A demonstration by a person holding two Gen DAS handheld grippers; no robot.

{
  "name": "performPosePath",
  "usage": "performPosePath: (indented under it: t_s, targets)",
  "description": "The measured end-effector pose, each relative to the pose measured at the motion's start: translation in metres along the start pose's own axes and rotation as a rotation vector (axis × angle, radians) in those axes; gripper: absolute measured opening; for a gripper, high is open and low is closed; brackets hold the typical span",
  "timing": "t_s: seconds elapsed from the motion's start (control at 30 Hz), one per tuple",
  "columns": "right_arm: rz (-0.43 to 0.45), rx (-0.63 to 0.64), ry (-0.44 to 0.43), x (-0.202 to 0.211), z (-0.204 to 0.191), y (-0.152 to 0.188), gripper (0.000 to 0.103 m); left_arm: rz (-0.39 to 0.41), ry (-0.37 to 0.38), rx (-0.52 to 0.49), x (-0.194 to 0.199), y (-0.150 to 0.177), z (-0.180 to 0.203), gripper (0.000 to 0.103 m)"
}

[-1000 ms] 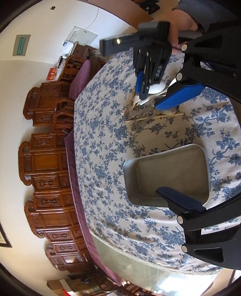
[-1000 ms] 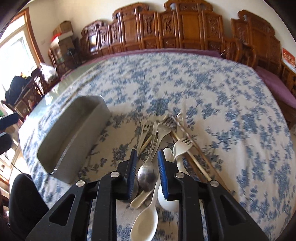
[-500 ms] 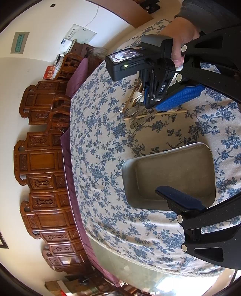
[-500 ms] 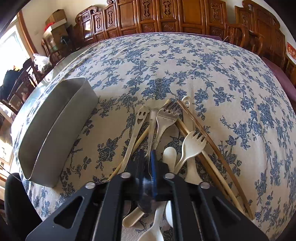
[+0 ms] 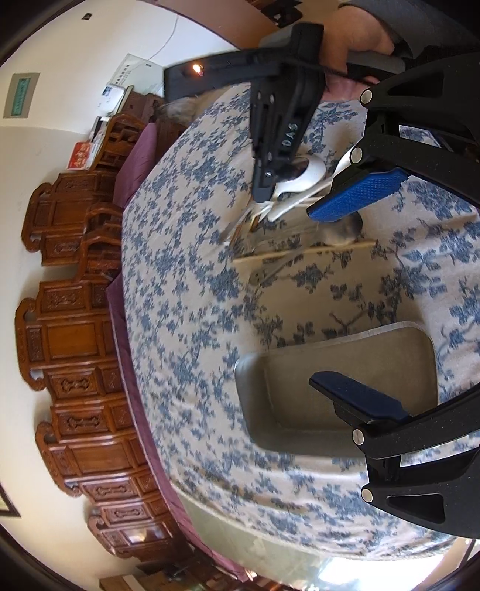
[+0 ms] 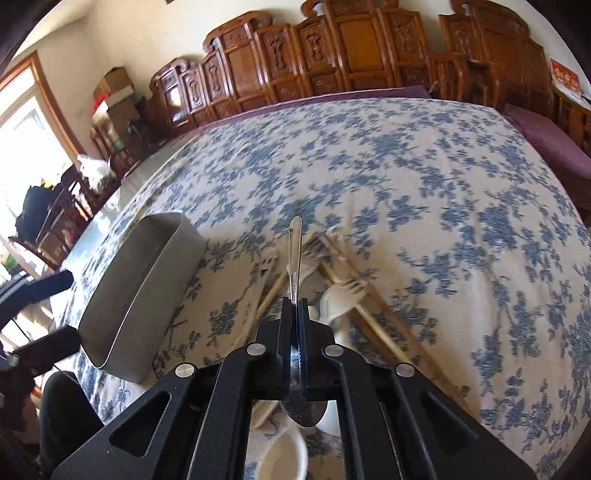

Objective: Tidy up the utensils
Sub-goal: 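Grasp the smiley-face metal spoon with the left tool while the right tool holds its spoon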

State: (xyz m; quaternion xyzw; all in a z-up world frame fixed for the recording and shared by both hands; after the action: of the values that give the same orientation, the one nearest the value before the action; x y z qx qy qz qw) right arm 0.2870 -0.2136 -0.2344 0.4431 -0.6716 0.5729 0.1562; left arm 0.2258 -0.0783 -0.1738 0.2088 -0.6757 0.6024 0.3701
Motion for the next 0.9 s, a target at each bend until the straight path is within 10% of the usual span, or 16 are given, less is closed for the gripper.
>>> performPosePath:
  t_s: [0.9]
  targets:
    - [0.040, -0.079, -0.023, 0.013, 0.035, -0.004, 0.004, -0.292, 0.072, 0.102, -0.129, 0.008, 0.032, 0.025]
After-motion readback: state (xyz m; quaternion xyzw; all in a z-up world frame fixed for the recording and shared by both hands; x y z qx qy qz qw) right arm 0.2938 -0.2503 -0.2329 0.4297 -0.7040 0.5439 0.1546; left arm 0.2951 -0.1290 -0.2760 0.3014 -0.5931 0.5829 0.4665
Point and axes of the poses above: each gripper's, at about its wrist camera, not at the fingertips, and x roughly against the way its jaws point, z to its right, y to its underside, the point moved 5 cm from there along -x, roughly the way its jaws point, and after that the axes turned 2 degrees about z, right-handed, at the moved point
